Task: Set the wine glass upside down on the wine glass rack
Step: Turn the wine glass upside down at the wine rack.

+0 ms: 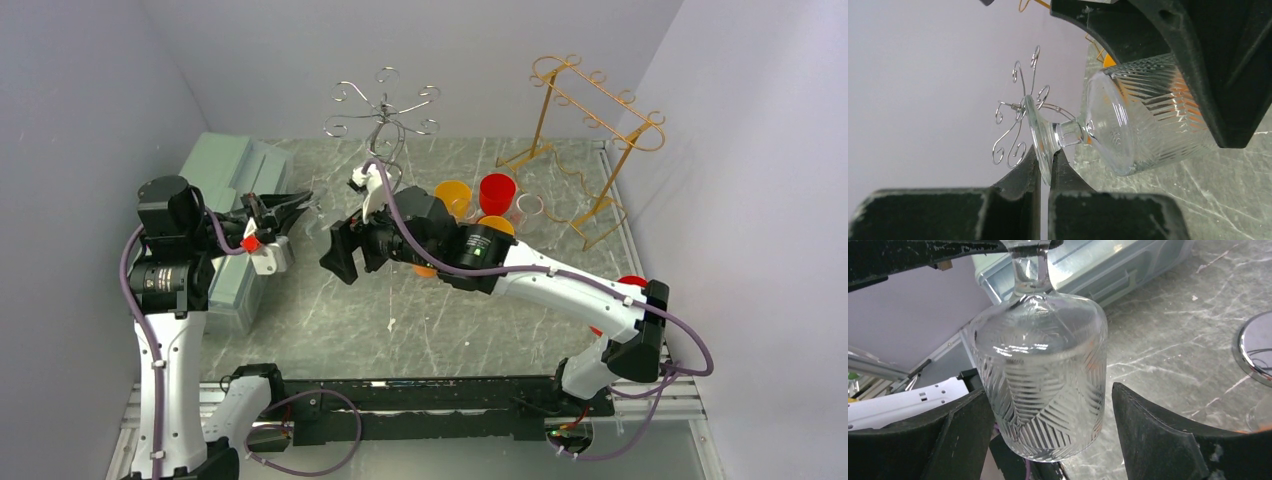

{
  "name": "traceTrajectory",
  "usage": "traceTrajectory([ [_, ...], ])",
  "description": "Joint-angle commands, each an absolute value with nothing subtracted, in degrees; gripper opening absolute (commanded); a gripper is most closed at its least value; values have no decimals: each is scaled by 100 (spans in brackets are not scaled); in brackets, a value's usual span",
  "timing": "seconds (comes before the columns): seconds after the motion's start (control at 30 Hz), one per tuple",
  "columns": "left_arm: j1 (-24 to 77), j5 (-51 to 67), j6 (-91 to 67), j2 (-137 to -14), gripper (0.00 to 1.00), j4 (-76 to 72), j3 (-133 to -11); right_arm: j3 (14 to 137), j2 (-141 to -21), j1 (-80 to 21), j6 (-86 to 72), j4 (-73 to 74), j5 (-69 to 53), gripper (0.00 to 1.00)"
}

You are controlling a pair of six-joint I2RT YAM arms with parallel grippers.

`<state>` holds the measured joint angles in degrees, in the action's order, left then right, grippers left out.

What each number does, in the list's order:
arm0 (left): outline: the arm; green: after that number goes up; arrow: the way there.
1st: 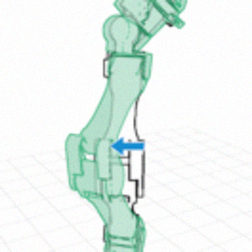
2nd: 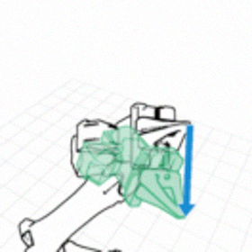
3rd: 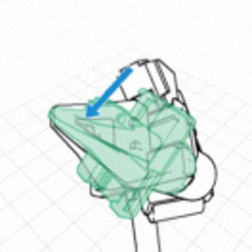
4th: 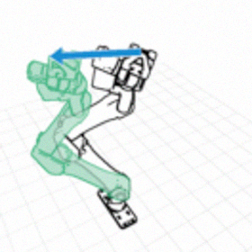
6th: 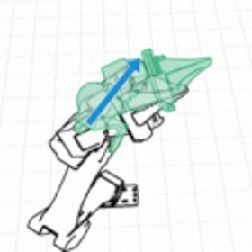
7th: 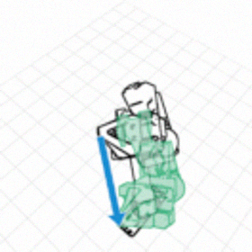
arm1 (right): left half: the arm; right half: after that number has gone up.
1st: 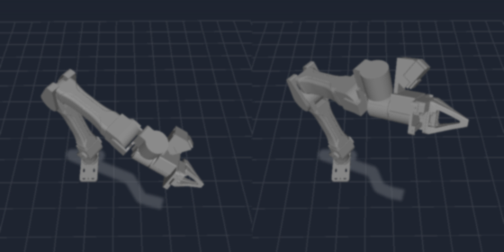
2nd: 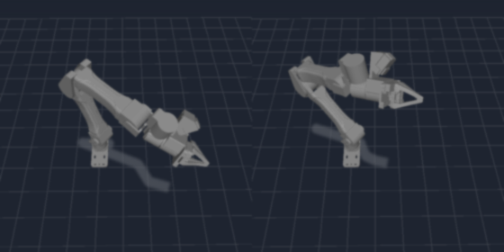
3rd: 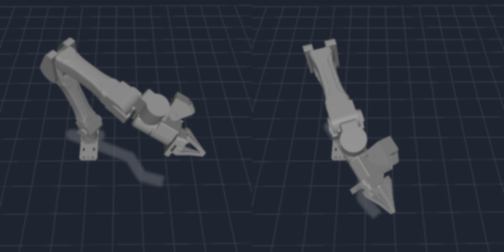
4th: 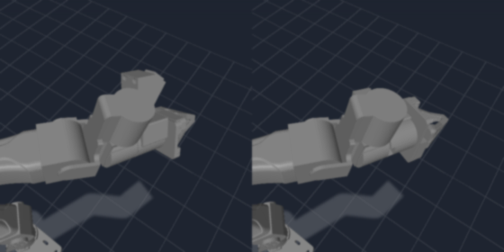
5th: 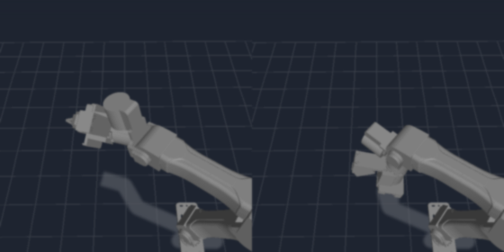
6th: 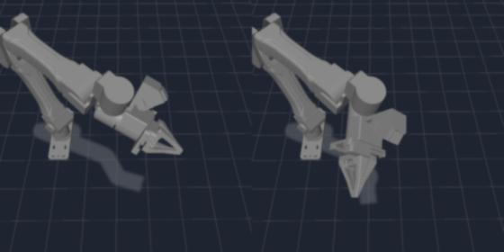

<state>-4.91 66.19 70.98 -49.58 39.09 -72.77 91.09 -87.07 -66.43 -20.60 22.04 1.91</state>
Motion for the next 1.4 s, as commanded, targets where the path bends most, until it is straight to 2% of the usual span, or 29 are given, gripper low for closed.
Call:
traceTrajectory([
  [0.0,-487,7211,7780,-4911,0,4261,-7555,8747,-8575,-6608,-2078,1011,295,82],
  [0.13,-488,7335,8020,-4913,0,4498,-7540,8389,-8562,-6609,-1847,435,435,81],
  [0.23,-488,7334,8206,-4904,0,4557,-7518,8382,-8658,-6598,-1836,411,445,61],
  [0.33,-485,7358,8249,-4912,0,4567,-7506,8048,-8537,-6595,-1878,128,627,33],
  [0.37,-491,7371,8222,-4913,14,4537,-7487,7855,-8410,-6594,-1876,-43,755,23],
  [0.4,-492,7373,7965,-4913,38,4442,-7451,7657,-8308,-6588,-1857,-228,930,12],
  [0.43,-491,7355,7596,-4917,64,4228,-7431,7439,-8198,-6568,-1828,-390,1112,6],
  [0.47,-492,7323,7107,-4940,78,3995,-7398,7203,-8073,-6524,-1802,-574,1245,4],
  [0.57,-492,7080,6099,-5161,98,3687,-7519,6480,-7690,-6272,-1699,-1173,1461,1],
  [0.77,-486,5767,3228,-5807,99,2836,-7724,5674,-7115,-5688,-1245,-1895,1488,0],
  [0.97,-513,4804,1229,-6820,99,2647,-8278,5785,-7039,-5325,-923,-1811,1368,0],
  [1.1,-542,4478,199,-7377,98,2478,-8689,5994,-7196,-5203,-759,-1803,1305,0],
  [1.37,-548,4268,-702,-7656,85,1967,-8798,6491,-7757,-4875,-435,-2024,1091,0],
])
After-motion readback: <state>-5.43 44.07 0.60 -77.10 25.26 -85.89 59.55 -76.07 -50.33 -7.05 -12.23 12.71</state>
